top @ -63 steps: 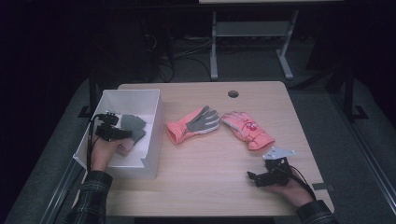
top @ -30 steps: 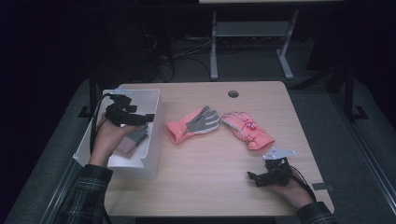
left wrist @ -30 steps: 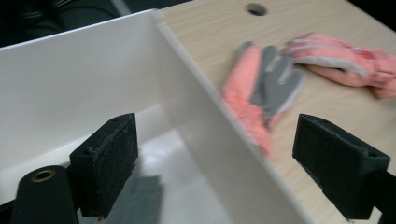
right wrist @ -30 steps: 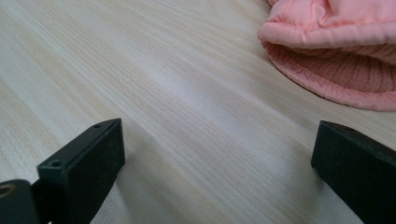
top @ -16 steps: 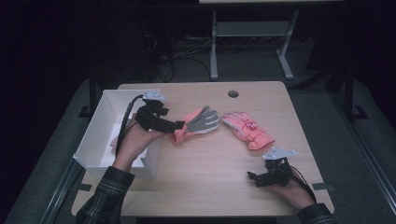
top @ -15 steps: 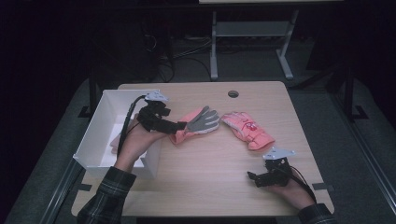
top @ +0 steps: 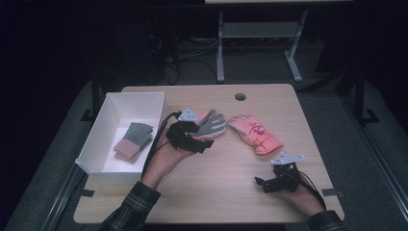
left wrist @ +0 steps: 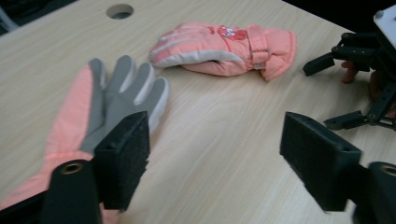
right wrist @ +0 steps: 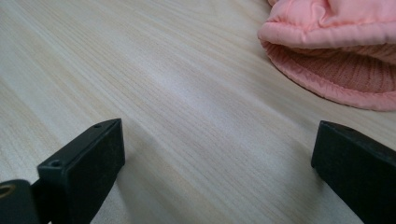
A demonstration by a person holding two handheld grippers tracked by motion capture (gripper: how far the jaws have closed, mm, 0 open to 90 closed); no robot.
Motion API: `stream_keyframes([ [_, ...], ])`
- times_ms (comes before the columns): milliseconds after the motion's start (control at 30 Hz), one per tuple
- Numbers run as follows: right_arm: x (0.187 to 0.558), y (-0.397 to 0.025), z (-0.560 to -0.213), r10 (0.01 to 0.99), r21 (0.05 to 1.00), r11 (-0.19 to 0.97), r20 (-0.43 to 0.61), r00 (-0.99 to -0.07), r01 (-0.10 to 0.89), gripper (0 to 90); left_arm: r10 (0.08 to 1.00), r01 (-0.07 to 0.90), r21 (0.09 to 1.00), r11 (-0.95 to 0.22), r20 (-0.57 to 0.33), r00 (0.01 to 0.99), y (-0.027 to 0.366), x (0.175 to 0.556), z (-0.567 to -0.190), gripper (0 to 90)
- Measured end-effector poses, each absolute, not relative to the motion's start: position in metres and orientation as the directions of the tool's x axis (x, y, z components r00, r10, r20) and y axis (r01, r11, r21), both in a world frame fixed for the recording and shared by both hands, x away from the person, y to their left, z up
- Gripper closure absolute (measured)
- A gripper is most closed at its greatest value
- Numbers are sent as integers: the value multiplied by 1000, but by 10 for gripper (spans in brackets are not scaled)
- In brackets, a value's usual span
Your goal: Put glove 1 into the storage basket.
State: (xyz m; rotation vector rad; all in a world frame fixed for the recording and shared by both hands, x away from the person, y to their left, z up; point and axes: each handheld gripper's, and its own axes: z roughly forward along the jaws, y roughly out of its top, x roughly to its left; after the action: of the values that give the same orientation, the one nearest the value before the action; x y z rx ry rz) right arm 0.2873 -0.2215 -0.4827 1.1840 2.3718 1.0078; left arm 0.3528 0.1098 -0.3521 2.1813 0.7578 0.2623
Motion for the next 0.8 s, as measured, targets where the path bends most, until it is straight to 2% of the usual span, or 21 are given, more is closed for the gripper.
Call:
stream_keyframes([
  [100, 287, -221, -483, 790, 705, 412, 40, -612, 577, 21, 601, 435, 741, -512, -53, 798, 105, 355, -361, 390],
  [133, 287, -221, -483, 789, 706, 413, 39, -613, 576, 22, 599, 437, 735, -520, -51, 799, 105, 357, -363, 481],
  [167, 287, -221, -483, 789, 706, 412, 39, -613, 576, 22, 613, 446, 734, -513, -51, 789, 104, 360, -368, 522],
  [267, 287, -221, -483, 790, 705, 412, 40, -612, 578, 21, 632, 468, 725, -504, -60, 773, 103, 370, -379, 747],
  [333, 287, -221, -483, 789, 705, 412, 40, -613, 577, 21, 647, 474, 726, -499, -53, 761, 103, 377, -386, 864],
  [367, 287, -222, -483, 789, 705, 413, 40, -613, 577, 22, 656, 479, 730, -488, -56, 753, 103, 382, -390, 894],
  [733, 287, -222, -483, 786, 705, 415, 41, -617, 575, 22, 766, 543, 720, -432, -25, 642, 110, 428, -420, 896],
  [800, 287, -222, -483, 785, 705, 416, 41, -618, 575, 22, 781, 551, 706, -445, 5, 625, 114, 436, -425, 896],
])
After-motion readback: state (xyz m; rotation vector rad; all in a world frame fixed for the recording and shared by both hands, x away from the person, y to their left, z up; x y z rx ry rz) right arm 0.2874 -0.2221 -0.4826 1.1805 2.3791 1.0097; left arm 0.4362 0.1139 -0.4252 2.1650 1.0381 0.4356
